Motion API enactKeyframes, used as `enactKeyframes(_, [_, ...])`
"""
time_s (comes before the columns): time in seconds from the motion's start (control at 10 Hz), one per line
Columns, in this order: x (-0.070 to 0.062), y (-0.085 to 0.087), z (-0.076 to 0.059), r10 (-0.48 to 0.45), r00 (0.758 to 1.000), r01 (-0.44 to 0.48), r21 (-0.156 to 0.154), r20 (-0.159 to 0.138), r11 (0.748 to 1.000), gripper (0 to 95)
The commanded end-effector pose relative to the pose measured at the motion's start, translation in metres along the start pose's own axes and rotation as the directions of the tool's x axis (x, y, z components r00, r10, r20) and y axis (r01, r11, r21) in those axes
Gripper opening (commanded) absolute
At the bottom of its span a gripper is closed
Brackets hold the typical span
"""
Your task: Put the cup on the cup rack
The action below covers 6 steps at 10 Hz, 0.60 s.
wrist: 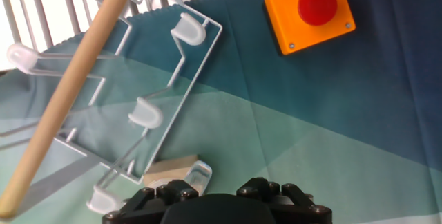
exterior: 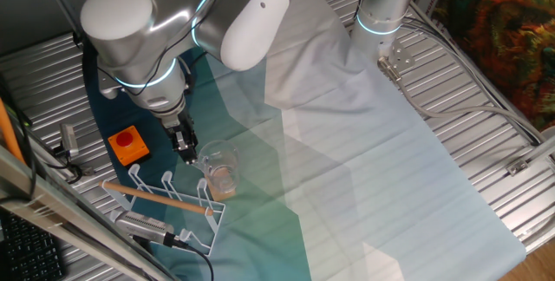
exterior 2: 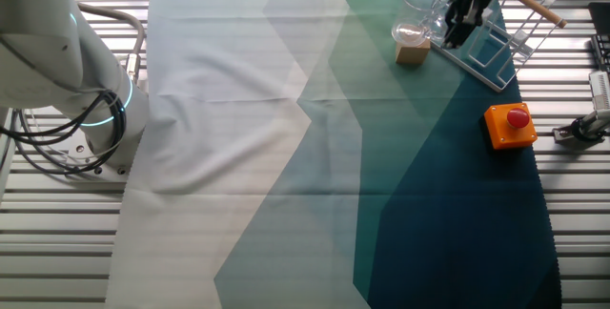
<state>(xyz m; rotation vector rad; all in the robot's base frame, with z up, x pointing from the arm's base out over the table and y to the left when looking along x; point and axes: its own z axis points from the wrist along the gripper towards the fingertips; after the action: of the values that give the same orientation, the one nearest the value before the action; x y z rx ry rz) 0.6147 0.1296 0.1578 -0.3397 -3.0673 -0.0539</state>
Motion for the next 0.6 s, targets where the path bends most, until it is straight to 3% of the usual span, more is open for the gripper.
enactKeyframes(0.1, [0.0007, 0.0012, 0.0004, -0.001, 1.000, 0.001, -0.001, 0.002, 1.000, 57.0])
enactKeyframes(0.6, [0.0019, 0.0035, 0.0041, 0.002, 1.000, -0.002, -0.002, 0.003, 1.000, 57.0])
